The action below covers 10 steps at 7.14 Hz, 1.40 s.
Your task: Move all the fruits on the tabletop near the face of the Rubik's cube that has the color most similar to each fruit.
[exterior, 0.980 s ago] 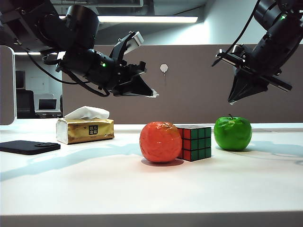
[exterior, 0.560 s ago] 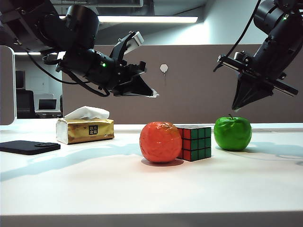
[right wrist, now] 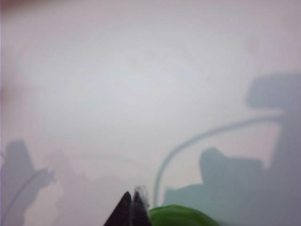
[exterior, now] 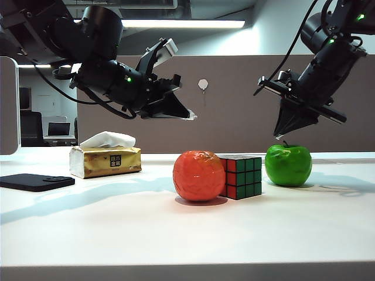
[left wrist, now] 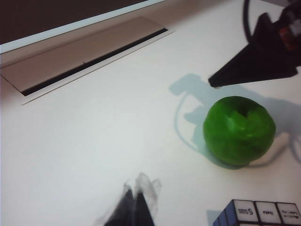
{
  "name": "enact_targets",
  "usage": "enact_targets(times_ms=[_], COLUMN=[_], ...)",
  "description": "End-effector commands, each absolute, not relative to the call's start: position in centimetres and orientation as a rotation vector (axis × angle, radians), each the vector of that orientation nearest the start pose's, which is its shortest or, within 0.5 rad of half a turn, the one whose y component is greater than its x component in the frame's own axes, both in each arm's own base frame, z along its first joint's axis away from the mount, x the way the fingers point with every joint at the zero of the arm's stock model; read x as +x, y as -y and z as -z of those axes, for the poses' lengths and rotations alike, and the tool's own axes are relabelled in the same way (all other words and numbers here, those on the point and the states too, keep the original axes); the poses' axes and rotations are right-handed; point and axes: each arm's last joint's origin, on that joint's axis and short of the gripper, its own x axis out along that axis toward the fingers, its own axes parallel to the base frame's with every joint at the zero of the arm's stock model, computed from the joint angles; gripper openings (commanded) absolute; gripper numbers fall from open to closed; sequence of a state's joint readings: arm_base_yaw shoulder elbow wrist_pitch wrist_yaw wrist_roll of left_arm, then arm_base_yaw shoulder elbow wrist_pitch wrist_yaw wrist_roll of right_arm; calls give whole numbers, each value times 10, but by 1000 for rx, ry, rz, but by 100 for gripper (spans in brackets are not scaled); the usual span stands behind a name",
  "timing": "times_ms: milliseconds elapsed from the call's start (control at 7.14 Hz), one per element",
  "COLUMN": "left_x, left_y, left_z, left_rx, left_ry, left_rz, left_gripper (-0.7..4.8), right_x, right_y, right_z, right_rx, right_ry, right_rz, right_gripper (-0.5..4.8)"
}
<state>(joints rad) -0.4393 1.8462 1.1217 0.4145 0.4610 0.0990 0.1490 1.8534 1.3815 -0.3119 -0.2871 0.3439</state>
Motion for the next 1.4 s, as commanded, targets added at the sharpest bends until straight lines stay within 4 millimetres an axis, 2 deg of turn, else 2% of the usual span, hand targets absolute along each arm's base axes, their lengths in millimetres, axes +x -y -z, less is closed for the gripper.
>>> enact_targets(times_ms=[140,280,700,840,1120,1400], left_x=[360,360,360,360,359,360], left_y=[184,184,184,184,184,184], left_z=[-216,-216,-216,-216,-216,-216], left_rx=[85,85,85,85,85,85], left_ry=[-262,-262,-261,-261,-261,-261], left_rz=[912,915,915,915,915,914], left_gripper=[-5,-5,-5,-5,-5,-5], right_x=[424,422,420,413,414,412], right_y=[-70,-69,-69,-69,-72,-90], right_z=[-215,-209,-207,-203,-205,-207], right_rx=[342,340,339,324,330,322], right_ry=[-878,-921,-954,-1036,-1020,-1006], right_rz=[-195,-183,-176,-200,-246,-336], right_gripper=[-1,-1,-1,-1,-1,-1])
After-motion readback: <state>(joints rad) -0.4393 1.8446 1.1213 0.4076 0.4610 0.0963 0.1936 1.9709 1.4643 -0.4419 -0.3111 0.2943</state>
